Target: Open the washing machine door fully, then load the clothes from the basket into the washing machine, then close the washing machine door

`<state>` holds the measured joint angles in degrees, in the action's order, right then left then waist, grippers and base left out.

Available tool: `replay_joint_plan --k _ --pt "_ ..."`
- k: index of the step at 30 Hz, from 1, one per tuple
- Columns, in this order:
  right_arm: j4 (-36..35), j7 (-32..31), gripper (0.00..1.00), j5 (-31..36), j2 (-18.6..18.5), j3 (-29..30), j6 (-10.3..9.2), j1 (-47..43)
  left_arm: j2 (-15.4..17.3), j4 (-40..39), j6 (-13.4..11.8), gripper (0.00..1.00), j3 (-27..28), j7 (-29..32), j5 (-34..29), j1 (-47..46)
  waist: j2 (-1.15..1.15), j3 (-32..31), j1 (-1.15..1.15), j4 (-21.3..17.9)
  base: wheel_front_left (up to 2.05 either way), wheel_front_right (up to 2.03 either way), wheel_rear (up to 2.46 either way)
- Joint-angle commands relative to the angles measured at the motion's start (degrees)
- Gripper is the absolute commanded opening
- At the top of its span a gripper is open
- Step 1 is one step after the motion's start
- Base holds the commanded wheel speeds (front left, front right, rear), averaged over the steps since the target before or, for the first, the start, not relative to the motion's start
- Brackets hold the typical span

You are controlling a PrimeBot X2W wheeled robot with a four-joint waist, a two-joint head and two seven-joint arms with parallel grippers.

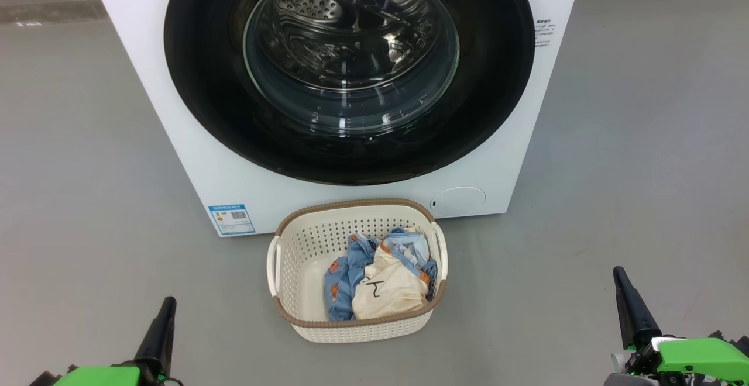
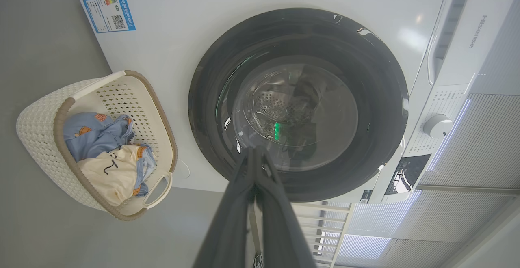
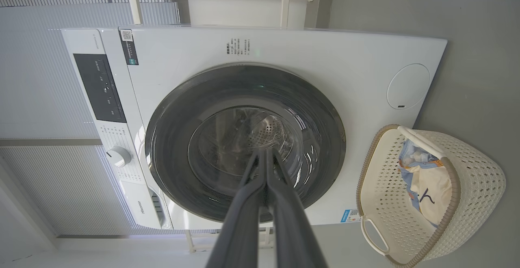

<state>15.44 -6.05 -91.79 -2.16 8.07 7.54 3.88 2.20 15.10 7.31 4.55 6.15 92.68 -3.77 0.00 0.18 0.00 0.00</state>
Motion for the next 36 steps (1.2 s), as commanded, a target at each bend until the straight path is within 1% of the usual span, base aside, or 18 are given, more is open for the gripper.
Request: replay_joint_plan --k 1,17,18,22,24,28,32,36 --pt "-1.4 -0.4 0.0 -0.4 -0.7 -1.6 -0.05 2.3 0.7 -1.1 0.2 0.0 2.0 0.4 -0.5 -2.4 0.0 0.0 0.0 0.0 0.0 0.0 0.0" --pt "-1.4 -0.4 0.0 -0.4 -0.7 -1.6 -0.05 2.3 0.7 -1.1 0.2 0.0 2.0 0.4 -0.5 -2.4 0.0 0.0 0.0 0.0 0.0 0.0 0.0" --pt "0.0 0.0 1.0 0.0 0.0 0.0 0.0 0.0 0.0 0.0 0.0 1.0 0.0 0.0 0.0 0.0 0.0 0.0 0.01 0.0 0.0 0.0 0.0" --pt "2.2 0.1 1.0 0.1 0.5 0.0 0.01 -1.3 -0.7 1.9 -0.1 1.0 -0.3 -0.1 0.0 1.4 0.0 0.0 0.01 0.0 0.0 0.0 0.0" --pt "1.9 0.3 1.0 0.3 0.5 -0.2 0.01 -1.0 -0.7 1.7 0.0 1.0 -0.3 -0.4 -0.2 1.3 0.0 0.1 0.02 0.0 0.0 0.0 0.0" --pt "1.6 0.8 1.0 0.9 0.3 -0.7 0.01 -0.5 -0.5 1.2 0.0 1.0 -0.4 -1.1 -0.9 1.1 0.0 -0.1 0.13 -0.1 0.0 0.0 0.0" --pt "1.2 1.7 1.0 1.9 -0.2 -1.5 0.01 -0.1 -0.2 0.5 0.0 1.0 -0.7 -1.8 -1.9 1.0 0.0 0.0 0.02 -0.1 0.0 0.0 0.0" --pt "1.0 2.5 1.0 3.3 -0.7 -2.2 0.0 0.6 0.1 -0.1 0.0 1.0 -0.7 -2.5 -3.5 0.8 0.0 0.0 0.01 -0.2 0.0 0.0 0.0"
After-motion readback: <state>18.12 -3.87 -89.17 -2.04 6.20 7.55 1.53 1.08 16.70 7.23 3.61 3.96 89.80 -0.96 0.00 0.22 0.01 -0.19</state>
